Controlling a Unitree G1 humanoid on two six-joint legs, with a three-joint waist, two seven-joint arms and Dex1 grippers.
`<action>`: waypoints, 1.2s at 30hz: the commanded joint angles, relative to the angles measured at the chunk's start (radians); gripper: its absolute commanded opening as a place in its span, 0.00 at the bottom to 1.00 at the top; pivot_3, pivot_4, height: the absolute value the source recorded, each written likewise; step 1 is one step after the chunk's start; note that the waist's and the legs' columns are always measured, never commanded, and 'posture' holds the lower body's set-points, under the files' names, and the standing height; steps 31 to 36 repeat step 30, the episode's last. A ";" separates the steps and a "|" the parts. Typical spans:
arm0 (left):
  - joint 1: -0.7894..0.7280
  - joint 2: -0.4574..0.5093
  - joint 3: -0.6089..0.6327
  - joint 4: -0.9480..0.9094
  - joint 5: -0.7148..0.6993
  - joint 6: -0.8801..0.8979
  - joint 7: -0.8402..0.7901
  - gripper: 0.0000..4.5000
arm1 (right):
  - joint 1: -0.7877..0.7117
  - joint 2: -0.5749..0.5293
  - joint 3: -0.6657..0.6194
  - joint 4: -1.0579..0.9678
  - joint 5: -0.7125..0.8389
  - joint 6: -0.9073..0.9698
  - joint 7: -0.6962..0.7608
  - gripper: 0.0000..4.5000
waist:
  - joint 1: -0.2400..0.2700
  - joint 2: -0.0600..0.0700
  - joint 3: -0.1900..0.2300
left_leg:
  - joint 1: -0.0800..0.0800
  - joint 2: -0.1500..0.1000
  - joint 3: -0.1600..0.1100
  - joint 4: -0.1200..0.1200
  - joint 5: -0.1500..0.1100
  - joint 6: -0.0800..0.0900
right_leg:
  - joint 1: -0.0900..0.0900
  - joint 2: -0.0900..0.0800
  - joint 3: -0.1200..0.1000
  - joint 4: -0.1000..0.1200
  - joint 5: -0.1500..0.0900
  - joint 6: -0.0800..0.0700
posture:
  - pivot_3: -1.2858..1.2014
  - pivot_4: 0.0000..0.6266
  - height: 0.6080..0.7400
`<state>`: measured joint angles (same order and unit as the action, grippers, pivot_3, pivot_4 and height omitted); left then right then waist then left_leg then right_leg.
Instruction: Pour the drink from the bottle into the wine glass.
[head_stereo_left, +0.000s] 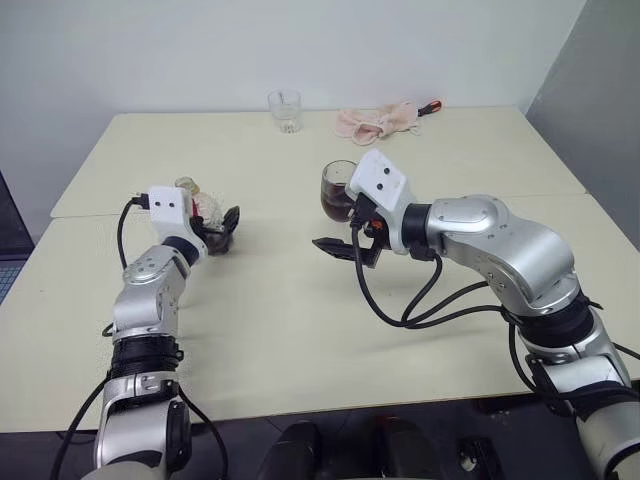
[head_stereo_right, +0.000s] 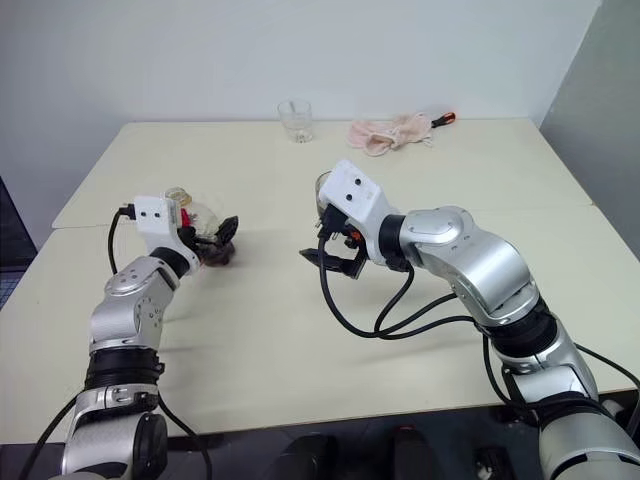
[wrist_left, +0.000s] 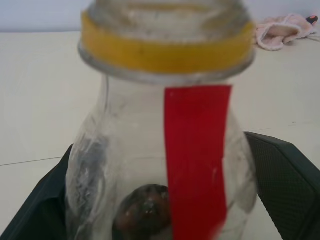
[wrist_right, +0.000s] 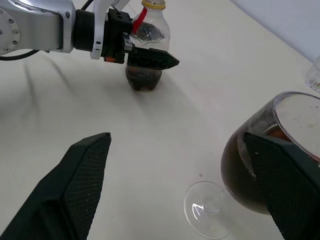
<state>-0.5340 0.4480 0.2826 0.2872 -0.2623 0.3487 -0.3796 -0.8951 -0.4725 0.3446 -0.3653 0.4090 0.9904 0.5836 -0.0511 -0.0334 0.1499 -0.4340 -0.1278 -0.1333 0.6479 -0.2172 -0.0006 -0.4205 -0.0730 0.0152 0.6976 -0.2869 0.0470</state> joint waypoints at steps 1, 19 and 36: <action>0.035 0.051 0.052 -0.158 -0.038 0.058 0.010 0.99 | -0.034 -0.015 -0.032 0.001 -0.022 -0.030 0.024 1.00 | -0.004 0.000 0.000 | 0.000 0.000 0.000 0.000 0.000 0.000 | 0.000 0.000 0.000 0.000 0.000 0.000 | 0.52 0.24 1.00; 0.205 0.534 0.223 -0.535 -0.403 0.278 -0.553 0.99 | 0.079 -0.412 -0.273 0.359 -0.008 -0.415 0.519 1.00 | 0.042 0.005 0.002 | 0.002 0.001 0.001 -0.002 0.000 0.000 | 0.002 0.000 -0.001 -0.009 0.001 -0.002 | 0.52 0.24 1.00; 0.156 0.684 0.236 -0.376 -0.497 0.291 -0.877 0.99 | -0.025 -0.469 -0.319 0.634 -0.001 -0.594 0.833 1.00 | 0.011 0.019 0.008 | 0.012 0.008 0.005 -0.009 -0.002 0.002 | 0.014 0.004 0.000 -0.016 0.001 -0.004 | 0.52 0.24 1.00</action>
